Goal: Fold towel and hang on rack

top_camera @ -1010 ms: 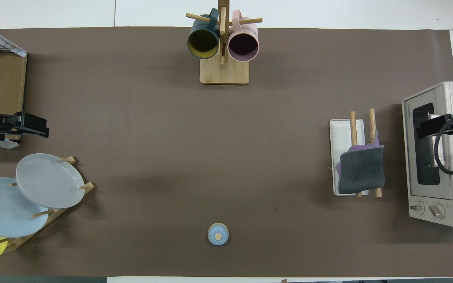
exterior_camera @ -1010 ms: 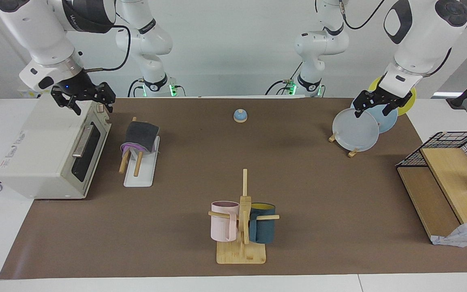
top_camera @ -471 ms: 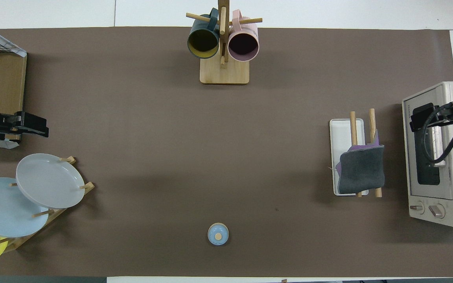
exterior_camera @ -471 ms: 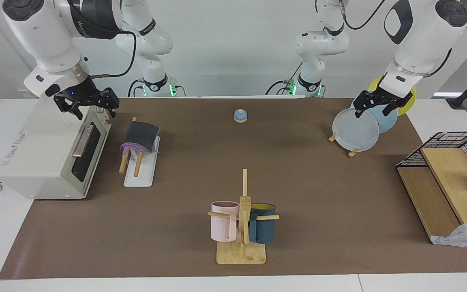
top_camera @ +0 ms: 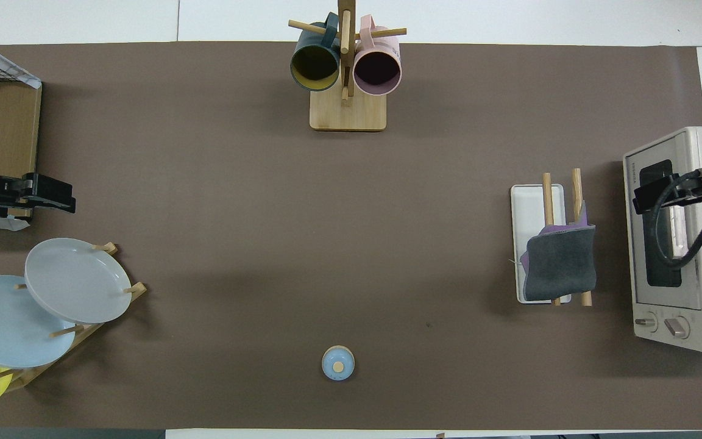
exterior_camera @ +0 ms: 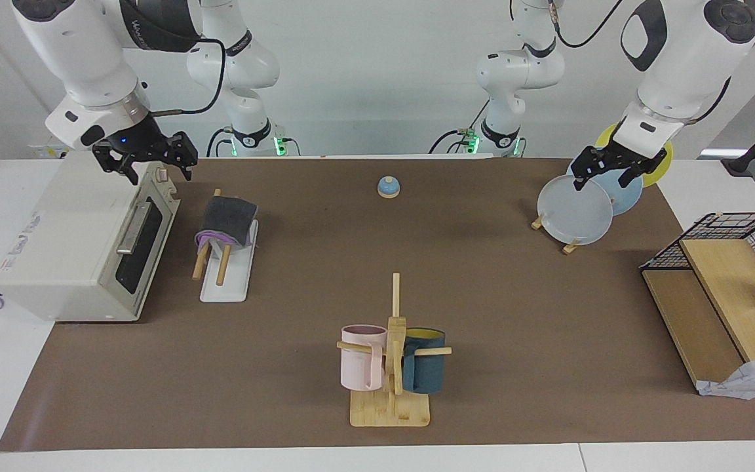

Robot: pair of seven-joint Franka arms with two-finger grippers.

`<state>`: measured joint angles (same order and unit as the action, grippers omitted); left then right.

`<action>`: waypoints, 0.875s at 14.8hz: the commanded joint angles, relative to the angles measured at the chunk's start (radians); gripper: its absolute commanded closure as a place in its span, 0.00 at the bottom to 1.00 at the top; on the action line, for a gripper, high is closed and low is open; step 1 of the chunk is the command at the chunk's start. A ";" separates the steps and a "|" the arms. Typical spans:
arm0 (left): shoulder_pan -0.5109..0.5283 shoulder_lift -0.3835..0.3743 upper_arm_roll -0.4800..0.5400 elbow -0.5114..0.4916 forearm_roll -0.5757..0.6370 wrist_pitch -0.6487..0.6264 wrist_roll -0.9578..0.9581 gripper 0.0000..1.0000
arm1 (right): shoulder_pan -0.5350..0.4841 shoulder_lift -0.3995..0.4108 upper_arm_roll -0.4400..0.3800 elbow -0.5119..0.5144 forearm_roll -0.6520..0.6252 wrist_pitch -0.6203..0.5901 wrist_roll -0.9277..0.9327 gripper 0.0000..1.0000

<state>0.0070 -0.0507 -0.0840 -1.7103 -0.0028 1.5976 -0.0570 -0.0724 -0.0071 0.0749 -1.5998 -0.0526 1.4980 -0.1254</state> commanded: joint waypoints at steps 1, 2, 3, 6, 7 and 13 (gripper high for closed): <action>-0.007 -0.017 0.009 -0.015 0.020 -0.001 0.003 0.00 | -0.006 -0.013 0.003 -0.020 -0.006 0.028 0.018 0.00; -0.007 -0.017 0.009 -0.015 0.020 -0.001 0.003 0.00 | -0.007 -0.011 0.002 -0.022 -0.006 0.059 0.018 0.00; -0.007 -0.017 0.009 -0.015 0.020 -0.001 0.003 0.00 | -0.007 -0.011 0.002 -0.025 -0.006 0.083 0.016 0.00; -0.007 -0.017 0.009 -0.015 0.020 -0.001 0.003 0.00 | -0.001 -0.010 0.005 -0.017 -0.003 0.067 0.016 0.00; -0.007 -0.017 0.009 -0.015 0.020 -0.001 0.003 0.00 | -0.004 -0.008 0.006 -0.015 0.037 0.051 0.018 0.00; -0.007 -0.017 0.009 -0.015 0.020 -0.001 0.003 0.00 | -0.003 -0.010 0.006 -0.008 0.057 0.015 0.032 0.00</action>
<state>0.0070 -0.0507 -0.0840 -1.7103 -0.0028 1.5976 -0.0570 -0.0722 -0.0063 0.0744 -1.6019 0.0113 1.5317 -0.1123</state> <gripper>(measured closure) 0.000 0.000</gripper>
